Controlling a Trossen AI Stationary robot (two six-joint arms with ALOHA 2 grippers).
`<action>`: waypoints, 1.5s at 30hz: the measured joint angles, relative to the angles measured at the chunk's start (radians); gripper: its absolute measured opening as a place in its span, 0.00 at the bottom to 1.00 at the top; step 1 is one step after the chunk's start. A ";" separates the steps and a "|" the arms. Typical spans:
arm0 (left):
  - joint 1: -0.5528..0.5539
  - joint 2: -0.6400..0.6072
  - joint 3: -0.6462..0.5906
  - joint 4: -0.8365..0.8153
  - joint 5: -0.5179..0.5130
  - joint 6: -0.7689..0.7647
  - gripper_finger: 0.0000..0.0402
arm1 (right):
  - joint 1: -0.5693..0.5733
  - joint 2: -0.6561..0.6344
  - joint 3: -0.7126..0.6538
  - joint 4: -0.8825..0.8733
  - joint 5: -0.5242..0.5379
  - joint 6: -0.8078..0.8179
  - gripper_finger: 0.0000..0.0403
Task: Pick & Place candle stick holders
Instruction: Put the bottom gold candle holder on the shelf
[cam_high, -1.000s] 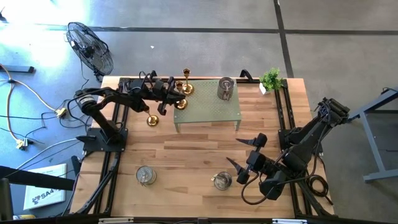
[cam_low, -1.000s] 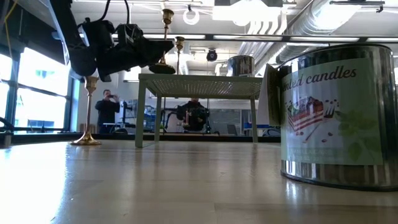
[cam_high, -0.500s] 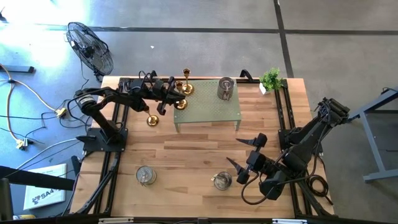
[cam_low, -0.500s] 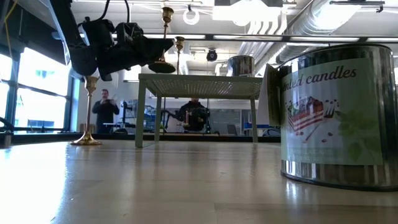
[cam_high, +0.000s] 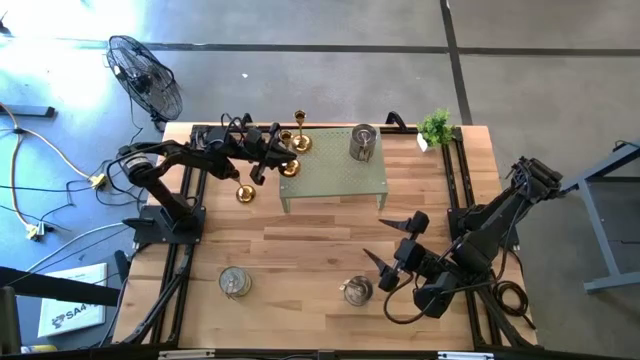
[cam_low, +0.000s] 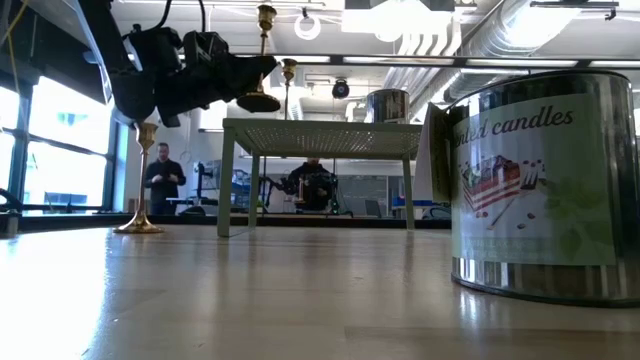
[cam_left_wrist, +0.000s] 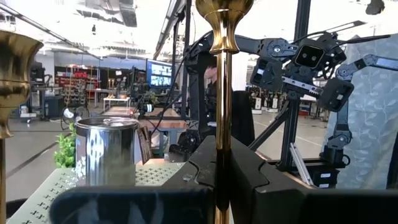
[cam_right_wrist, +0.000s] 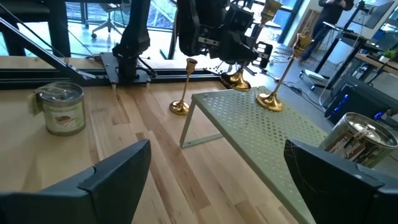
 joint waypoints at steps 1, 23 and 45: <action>0.000 -0.002 0.000 0.000 0.000 0.000 0.02 | 0.000 0.000 0.000 0.000 0.000 0.000 0.90; 0.110 -0.024 0.121 -0.220 0.332 -0.034 0.02 | -0.005 0.000 0.000 -0.001 0.002 0.003 0.90; 0.096 -0.006 0.121 -0.302 0.363 0.132 0.02 | -0.005 0.000 0.000 -0.002 -0.001 0.003 0.90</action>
